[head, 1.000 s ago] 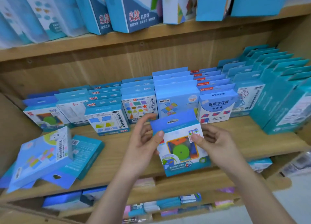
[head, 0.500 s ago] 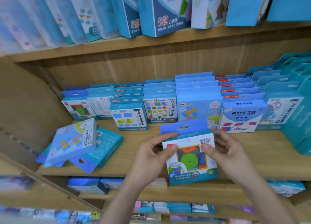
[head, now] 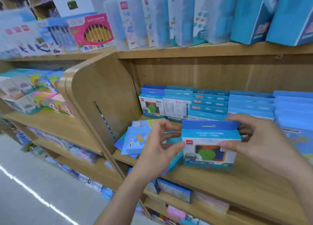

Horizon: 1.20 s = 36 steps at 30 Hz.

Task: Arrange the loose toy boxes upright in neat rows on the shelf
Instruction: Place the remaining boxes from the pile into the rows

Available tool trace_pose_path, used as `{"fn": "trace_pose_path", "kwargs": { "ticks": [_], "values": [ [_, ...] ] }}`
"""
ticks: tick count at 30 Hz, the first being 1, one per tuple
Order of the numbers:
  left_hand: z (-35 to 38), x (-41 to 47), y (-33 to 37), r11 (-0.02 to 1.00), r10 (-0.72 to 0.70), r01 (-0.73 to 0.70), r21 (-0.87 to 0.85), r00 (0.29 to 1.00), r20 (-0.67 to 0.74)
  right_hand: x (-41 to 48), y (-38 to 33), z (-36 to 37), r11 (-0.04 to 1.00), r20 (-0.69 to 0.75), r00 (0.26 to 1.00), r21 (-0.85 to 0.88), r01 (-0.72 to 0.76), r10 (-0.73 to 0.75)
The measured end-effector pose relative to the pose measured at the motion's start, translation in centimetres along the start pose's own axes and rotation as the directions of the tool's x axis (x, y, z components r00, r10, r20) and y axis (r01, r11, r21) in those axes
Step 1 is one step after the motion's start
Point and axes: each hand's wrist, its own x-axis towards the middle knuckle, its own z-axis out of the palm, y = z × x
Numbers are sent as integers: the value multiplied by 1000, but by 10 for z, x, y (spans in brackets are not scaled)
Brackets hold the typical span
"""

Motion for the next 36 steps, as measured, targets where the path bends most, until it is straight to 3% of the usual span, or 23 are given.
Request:
{"fn": "trace_pose_path", "kwargs": {
  "ticks": [1, 3, 5, 6, 9, 11, 15, 20, 28, 33, 36],
  "values": [
    [-19, 7, -5, 997, -18, 22, 68, 999, -46, 9, -3, 5, 1000, -33, 999, -8, 1, -1],
    [-58, 24, -25, 923, -59, 101, 371, 991, -122, 27, -6, 15, 1000, -105, 994, 23, -8, 11],
    [-91, 42, -54, 724, -136, 192, 662, 981, -136, 46, -11, 26, 998, -160, 987, 63, -9, 19],
    [-103, 50, -69, 655, -194, 224, 721, 973, -126, 55, -15, 32, 997, -180, 984, 78, -4, 18],
    [-120, 68, -102, 629, -381, 287, 722, 924, -36, 79, -26, 50, 995, -196, 980, 101, 6, 15],
    [-121, 76, -114, 626, -427, 281, 727, 904, 19, 93, -34, 61, 995, -205, 978, 96, 0, 20],
    [-123, 82, -123, 530, -415, 220, 819, 910, 24, 113, -45, 82, 997, -225, 974, 80, 9, 9],
    [-106, 66, -112, 507, -384, 140, 850, 920, 78, 134, -48, 106, 993, -230, 971, 107, -41, 65],
    [-84, 47, -104, 497, -409, 134, 858, 908, 96, 166, -46, 138, 996, -225, 971, -26, -90, 82],
    [-91, 46, -110, 518, -354, 105, 849, 930, 101, 184, -31, 170, 982, -199, 976, -147, -122, 91],
    [-98, 49, -113, 537, -256, 120, 835, 966, 25, 192, -22, 190, 964, -190, 977, -225, -142, 99]
  ]
}}
